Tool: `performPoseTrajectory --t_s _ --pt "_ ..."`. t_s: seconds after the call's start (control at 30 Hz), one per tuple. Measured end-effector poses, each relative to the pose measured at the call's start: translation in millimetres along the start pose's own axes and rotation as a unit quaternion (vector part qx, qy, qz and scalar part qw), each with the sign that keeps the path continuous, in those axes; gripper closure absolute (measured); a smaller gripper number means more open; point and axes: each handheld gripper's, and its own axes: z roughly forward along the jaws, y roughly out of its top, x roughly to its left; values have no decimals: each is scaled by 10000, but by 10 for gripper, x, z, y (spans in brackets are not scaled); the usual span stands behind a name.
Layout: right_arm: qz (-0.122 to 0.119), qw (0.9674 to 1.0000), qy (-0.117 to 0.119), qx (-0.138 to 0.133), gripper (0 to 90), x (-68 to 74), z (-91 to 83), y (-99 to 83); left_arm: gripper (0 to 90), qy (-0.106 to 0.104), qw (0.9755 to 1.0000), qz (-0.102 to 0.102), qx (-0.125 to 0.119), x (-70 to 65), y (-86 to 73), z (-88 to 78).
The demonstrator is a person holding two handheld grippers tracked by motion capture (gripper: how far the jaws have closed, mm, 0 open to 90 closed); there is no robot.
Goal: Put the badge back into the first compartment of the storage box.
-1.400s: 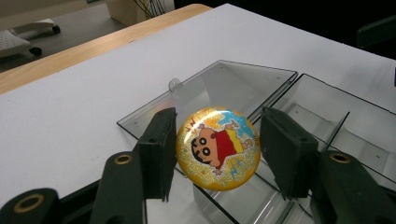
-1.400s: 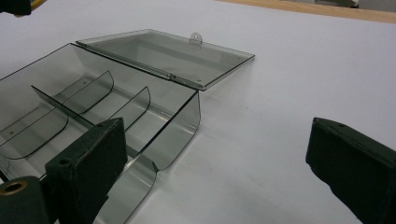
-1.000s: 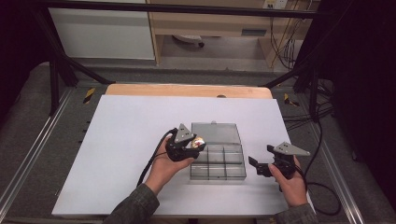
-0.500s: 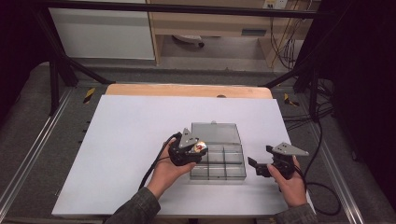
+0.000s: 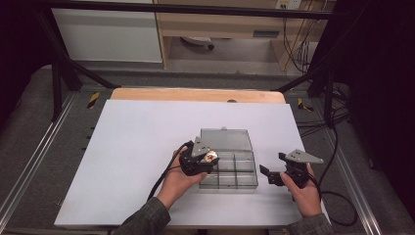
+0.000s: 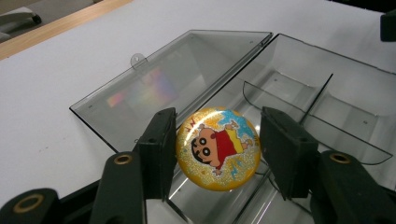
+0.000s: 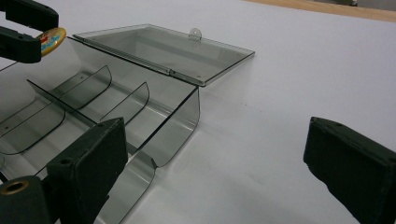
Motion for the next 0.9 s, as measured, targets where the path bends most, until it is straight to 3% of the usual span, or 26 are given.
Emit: performPoseTrajectory --t_s 0.2,0.33,0.43,0.57,0.73,0.9 --pt "-14 10000 -13 19 68 -1 2 -1 469 4 10000 -24 48 -1 -18 12" --pt "-13 10000 -8 17 69 1 3 -1 461 15 9999 -145 17 15 -20 16" --pt "-21 10000 -4 20 68 0 2 -1 374 8 9996 -275 -25 28 -14 -7" --pt "-41 10000 -19 32 68 -3 5 -5 322 36 9987 -456 -216 68 -28 -94" --pt "-50 9999 -83 36 76 -7 4 -6 220 263 9965 -762 -242 176 -72 -208" --pt "-21 9999 -122 30 76 -19 14 -8 166 428 9943 -924 -302 276 -171 -298"
